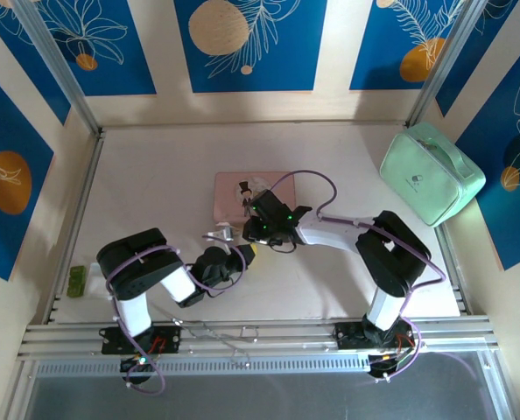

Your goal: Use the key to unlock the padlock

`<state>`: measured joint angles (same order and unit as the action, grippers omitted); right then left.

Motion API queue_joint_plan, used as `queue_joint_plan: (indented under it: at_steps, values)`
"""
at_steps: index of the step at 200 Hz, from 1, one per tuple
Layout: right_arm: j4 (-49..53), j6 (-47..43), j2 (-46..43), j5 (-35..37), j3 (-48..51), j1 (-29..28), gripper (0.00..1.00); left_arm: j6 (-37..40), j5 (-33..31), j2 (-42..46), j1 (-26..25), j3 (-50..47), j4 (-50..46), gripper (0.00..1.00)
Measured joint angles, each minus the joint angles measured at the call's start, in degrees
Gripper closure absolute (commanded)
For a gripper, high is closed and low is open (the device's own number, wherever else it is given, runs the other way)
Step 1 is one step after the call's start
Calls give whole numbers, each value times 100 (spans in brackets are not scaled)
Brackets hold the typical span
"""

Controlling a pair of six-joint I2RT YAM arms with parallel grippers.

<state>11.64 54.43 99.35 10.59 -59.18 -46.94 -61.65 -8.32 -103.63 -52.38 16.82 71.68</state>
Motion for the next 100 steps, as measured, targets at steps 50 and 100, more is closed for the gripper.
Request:
queue_joint_plan:
  at_steps: [50,100]
  values:
    - [109,-20,39,-2,-90,0,67,0,35,0,0,7,0,100]
    - [166,-26,184,-4,-208,2,76,0,35,0,0,7,-13,100]
